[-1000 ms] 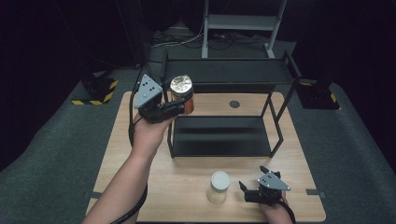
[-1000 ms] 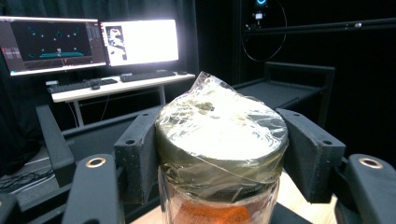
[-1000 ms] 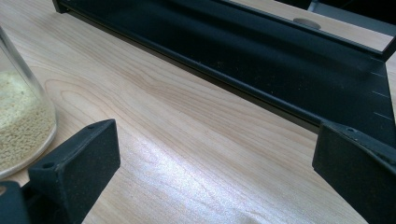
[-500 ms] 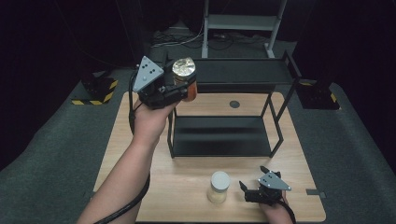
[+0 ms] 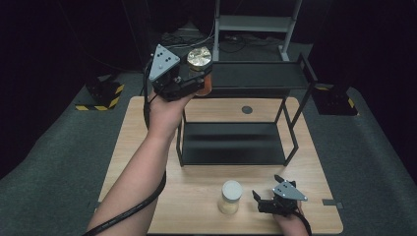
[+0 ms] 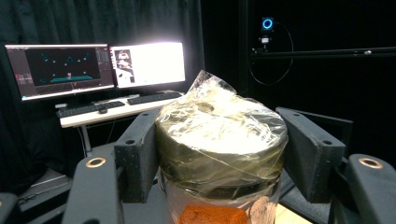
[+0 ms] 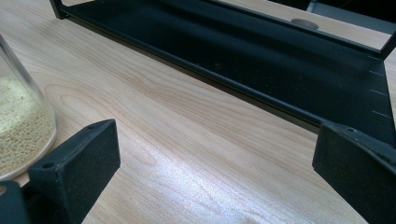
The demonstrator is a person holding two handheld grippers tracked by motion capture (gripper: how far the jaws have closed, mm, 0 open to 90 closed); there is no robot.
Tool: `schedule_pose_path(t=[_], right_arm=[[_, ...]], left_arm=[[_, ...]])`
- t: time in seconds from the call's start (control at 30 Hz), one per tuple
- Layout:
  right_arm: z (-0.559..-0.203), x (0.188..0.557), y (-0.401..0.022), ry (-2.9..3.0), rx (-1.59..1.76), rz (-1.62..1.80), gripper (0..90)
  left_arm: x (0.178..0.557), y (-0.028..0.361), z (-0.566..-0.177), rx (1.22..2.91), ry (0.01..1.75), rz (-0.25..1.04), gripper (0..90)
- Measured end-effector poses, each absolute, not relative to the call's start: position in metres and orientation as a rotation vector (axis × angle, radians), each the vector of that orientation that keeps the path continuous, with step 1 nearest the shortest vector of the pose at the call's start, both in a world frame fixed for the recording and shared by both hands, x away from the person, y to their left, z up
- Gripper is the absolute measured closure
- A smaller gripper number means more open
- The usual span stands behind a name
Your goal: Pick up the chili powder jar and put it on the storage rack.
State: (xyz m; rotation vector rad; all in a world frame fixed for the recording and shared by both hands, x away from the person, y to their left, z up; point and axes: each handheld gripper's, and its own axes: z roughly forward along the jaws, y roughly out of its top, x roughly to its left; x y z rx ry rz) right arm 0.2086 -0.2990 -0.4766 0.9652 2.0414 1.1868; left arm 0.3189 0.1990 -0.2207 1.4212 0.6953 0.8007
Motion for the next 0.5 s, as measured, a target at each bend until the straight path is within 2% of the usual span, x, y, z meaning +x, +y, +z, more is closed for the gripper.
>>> schedule_pose_path(t=[0.5], right_arm=[[-0.477, 0.209, -0.3, 2.038, 0.969, 1.195, 0.1]], left_arm=[[0.341, 0.191, -0.22, 1.408, 0.734, 0.824, 34.8]])
